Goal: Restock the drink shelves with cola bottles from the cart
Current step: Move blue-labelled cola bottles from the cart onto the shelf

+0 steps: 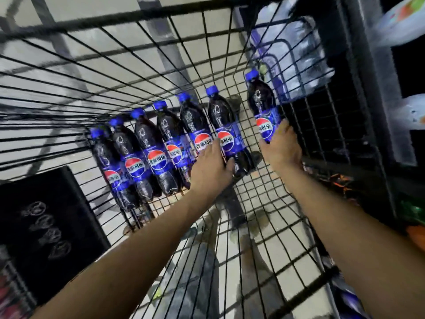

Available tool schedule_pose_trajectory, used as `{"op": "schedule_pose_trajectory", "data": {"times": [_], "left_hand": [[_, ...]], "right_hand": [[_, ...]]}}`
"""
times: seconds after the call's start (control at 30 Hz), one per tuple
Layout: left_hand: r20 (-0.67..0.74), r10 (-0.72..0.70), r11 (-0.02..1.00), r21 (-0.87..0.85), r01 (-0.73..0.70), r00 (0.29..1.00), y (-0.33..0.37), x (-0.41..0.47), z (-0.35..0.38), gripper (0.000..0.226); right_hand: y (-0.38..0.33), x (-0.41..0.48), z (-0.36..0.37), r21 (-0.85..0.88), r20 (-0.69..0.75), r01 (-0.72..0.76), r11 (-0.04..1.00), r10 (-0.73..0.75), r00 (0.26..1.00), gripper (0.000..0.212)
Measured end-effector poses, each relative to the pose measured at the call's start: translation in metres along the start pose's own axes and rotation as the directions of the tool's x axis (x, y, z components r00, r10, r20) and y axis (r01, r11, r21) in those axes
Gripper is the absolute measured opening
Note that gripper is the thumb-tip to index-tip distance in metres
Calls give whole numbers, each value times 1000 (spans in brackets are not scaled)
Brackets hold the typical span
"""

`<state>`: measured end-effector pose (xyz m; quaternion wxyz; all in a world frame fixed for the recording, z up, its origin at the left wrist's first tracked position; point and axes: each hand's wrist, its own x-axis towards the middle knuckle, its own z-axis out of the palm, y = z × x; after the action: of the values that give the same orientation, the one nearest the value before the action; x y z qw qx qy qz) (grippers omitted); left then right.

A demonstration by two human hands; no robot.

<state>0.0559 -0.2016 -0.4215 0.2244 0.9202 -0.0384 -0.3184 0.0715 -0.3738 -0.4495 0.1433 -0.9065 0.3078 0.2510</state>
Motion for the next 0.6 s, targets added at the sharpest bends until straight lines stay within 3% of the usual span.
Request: {"op": "schedule_pose_trajectory", "data": {"times": [0.2, 0.37, 0.5, 0.6], "left_hand": [[-47, -218, 931, -309, 194, 975, 25, 25, 15, 57], [-18, -306, 882, -380, 277, 952, 33, 32, 25, 71], [-31, -325, 865, -413, 284, 945, 38, 38, 29, 65], [87, -339, 728, -607, 320, 937, 41, 42, 30, 63]], "right_hand": [[7, 4, 6, 249, 21, -70, 966, 66, 998, 56], [20, -11, 6, 459, 82, -89, 884, 57, 995, 53], [26, -15, 6, 548, 93, -93, 832, 49, 994, 51], [30, -16, 6, 609, 100, -102, 786, 50, 994, 48]]}}
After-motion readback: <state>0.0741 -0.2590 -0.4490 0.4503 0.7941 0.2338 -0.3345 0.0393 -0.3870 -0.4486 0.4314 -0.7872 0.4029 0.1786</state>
